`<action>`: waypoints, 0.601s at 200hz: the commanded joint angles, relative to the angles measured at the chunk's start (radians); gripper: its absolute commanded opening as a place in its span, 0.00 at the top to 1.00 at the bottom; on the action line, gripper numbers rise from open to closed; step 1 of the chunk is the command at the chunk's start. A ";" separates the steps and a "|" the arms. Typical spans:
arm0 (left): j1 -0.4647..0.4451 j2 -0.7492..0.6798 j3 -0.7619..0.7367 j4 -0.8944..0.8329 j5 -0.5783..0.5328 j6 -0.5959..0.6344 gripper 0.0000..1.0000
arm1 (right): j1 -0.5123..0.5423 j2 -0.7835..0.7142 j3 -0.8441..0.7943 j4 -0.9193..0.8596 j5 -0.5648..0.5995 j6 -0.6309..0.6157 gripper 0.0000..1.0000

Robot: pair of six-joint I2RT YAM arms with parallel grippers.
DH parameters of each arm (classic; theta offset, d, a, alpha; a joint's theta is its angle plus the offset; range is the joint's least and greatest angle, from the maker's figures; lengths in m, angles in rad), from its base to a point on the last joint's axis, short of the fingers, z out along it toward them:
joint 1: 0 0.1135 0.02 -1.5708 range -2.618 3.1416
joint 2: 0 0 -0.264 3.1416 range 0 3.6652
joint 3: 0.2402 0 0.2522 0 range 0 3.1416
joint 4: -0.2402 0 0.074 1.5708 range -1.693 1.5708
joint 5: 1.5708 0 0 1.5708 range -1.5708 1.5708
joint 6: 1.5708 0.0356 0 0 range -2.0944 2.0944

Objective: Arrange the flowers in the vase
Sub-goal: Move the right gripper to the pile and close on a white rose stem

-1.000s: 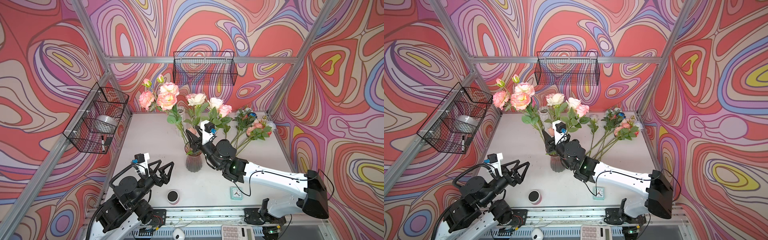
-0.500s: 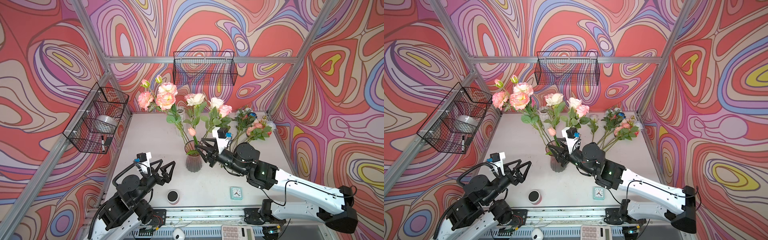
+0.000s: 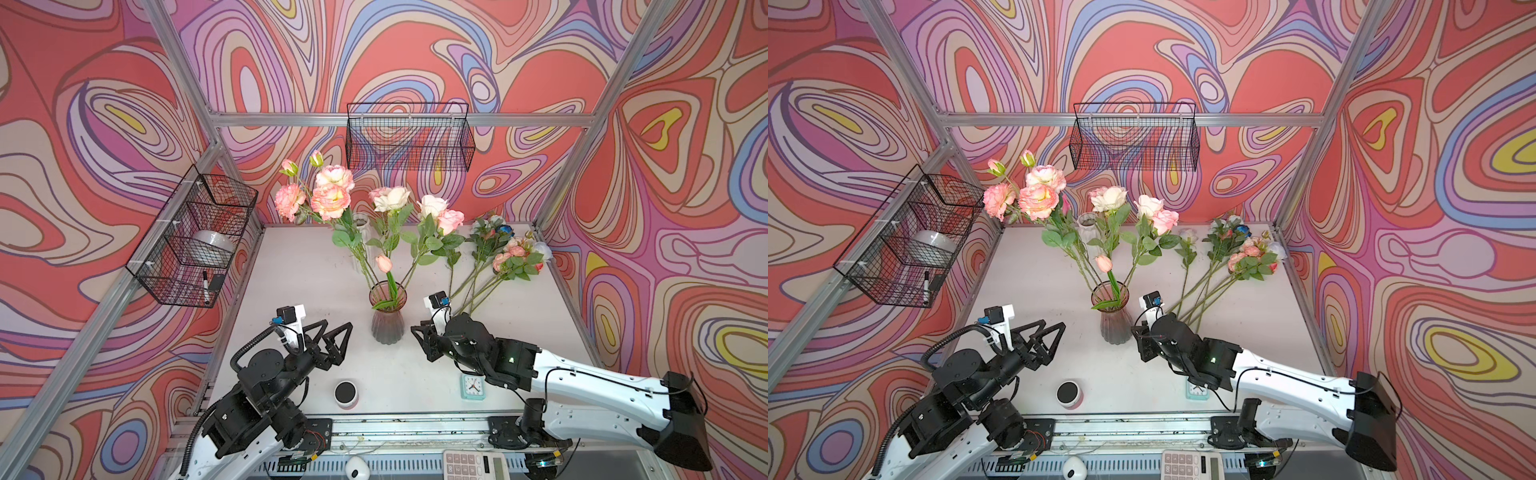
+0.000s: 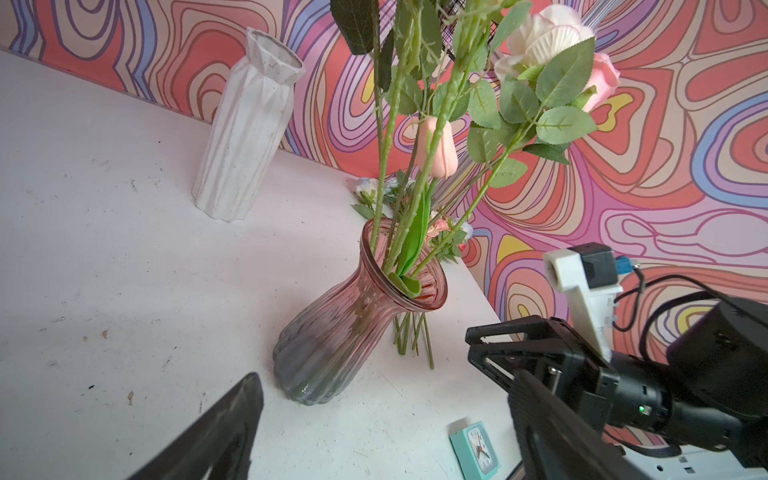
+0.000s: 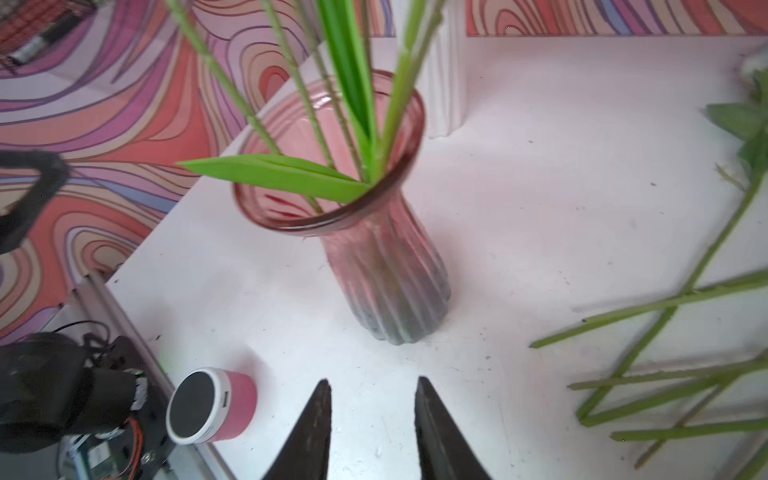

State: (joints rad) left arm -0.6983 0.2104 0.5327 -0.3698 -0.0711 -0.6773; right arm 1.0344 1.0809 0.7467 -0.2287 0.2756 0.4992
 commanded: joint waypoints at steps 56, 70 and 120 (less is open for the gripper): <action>0.006 0.002 -0.008 0.029 0.025 -0.020 0.06 | -0.567 0.210 0.010 0.012 -0.184 0.076 0.67; 0.006 -0.003 -0.008 0.027 0.026 -0.023 0.06 | -0.620 0.310 0.072 0.020 -0.222 0.058 0.66; 0.005 -0.020 -0.008 0.007 0.028 -0.027 0.06 | -0.702 0.648 0.296 0.030 -0.207 0.060 0.66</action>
State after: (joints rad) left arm -0.6983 0.2085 0.5327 -0.3698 -0.0494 -0.6888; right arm 0.3592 1.6218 0.9592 -0.2146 0.0799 0.5659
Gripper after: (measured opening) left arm 0.939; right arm 0.346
